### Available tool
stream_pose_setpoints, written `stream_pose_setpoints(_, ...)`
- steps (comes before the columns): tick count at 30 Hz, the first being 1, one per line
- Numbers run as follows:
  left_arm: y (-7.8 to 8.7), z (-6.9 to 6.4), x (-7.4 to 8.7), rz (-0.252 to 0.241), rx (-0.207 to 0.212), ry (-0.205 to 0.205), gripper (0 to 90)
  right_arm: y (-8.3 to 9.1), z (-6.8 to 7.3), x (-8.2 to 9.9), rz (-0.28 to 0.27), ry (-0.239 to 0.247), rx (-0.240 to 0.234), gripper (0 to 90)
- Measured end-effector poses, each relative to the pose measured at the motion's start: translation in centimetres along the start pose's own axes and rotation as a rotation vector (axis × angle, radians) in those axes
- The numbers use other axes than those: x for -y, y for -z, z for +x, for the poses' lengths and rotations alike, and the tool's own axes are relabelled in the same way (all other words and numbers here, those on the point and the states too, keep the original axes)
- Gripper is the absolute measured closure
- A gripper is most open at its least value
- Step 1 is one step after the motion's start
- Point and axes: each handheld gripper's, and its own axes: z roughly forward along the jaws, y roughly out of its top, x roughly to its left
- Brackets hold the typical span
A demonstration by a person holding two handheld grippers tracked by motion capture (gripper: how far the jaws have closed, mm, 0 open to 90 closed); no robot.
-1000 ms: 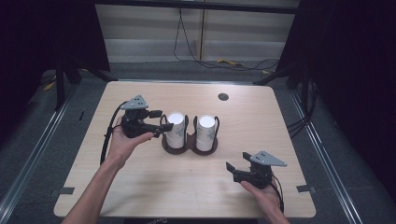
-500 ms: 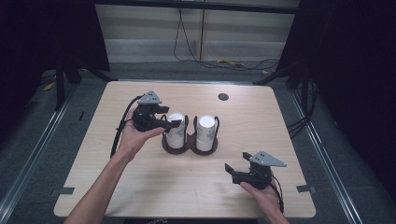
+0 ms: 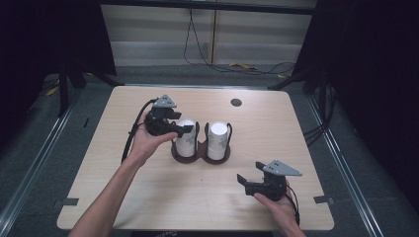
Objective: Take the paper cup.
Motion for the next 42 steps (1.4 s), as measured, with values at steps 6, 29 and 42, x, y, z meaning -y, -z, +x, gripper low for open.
stream_pose_setpoints(6, -0.7, 0.2, 0.2, 0.044, -0.009, -0.003, 30.8, -0.1, -0.1, 0.0, 0.002, -0.007, -0.004, 14.4)
stream_pose_setpoints(29, -2.2, 0.1, 0.2, 0.138, -0.009, 0.003, 32.3, -0.1, -0.1, 0.0, 0.005, -0.012, -0.003, 14.6)
stream_pose_setpoints(42, -2.0, 0.4, 0.2, 0.140, 0.004, -0.005, 33.8, -0.1, 0.0, 0.0, 0.016, -0.004, -0.008, 14.9)
